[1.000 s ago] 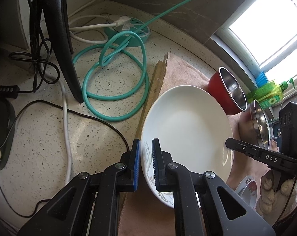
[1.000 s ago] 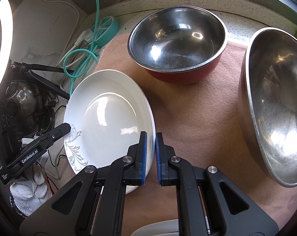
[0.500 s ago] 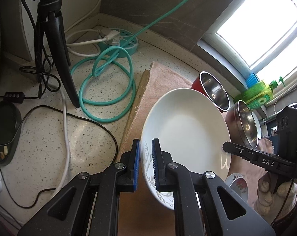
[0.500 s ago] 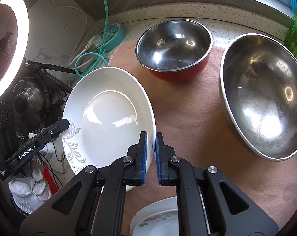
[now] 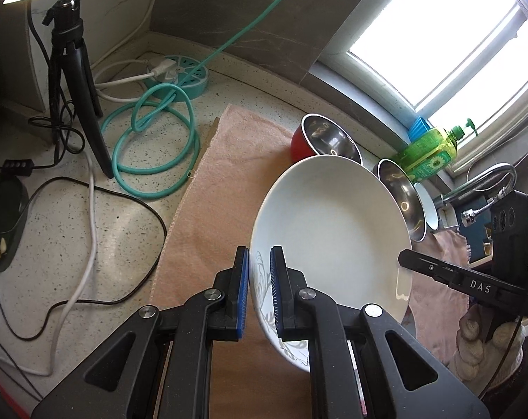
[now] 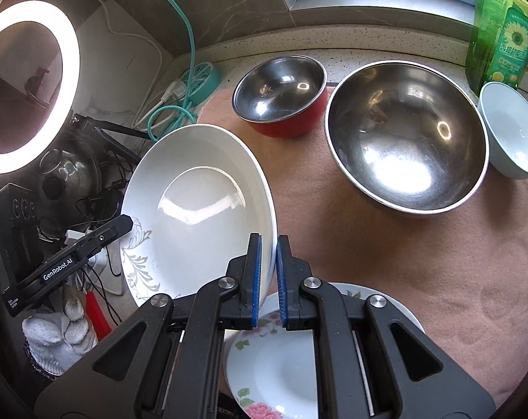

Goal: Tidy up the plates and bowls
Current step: 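Lift the white leaf-pattern plate and lower it onto the rose-patterned plate stack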

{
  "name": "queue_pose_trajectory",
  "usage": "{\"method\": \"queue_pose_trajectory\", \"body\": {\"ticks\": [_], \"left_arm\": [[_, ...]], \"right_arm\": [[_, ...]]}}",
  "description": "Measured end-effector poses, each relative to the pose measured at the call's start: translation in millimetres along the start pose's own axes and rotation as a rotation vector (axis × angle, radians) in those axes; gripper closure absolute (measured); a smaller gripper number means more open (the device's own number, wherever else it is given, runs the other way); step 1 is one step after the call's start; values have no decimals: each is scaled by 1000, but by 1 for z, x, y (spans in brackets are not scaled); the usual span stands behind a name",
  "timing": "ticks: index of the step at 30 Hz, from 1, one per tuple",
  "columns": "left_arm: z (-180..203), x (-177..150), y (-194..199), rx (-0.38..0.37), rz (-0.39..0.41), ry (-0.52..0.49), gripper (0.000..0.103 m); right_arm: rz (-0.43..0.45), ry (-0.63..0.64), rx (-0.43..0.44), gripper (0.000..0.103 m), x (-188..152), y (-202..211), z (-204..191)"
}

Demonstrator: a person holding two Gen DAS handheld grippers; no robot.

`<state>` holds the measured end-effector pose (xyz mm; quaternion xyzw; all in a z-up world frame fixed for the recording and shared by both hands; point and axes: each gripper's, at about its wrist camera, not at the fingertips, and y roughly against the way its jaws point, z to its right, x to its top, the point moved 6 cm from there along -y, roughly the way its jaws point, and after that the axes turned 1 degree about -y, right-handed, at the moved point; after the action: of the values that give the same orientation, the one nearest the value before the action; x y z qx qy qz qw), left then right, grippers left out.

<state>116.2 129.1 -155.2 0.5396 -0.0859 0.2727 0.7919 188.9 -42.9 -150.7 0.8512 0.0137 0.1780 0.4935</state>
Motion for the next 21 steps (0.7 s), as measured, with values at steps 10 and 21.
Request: {"method": "queue_pose_trajectory", "body": {"ticks": [10, 21], "left_arm": [[40, -26, -2, -35, -27, -39, 93], [75, -64, -14, -54, -94, -90, 93]], "right_arm": [[8, -40, -18, 95, -31, 31, 30], [-8, -97, -40, 95, -77, 53, 68]]}}
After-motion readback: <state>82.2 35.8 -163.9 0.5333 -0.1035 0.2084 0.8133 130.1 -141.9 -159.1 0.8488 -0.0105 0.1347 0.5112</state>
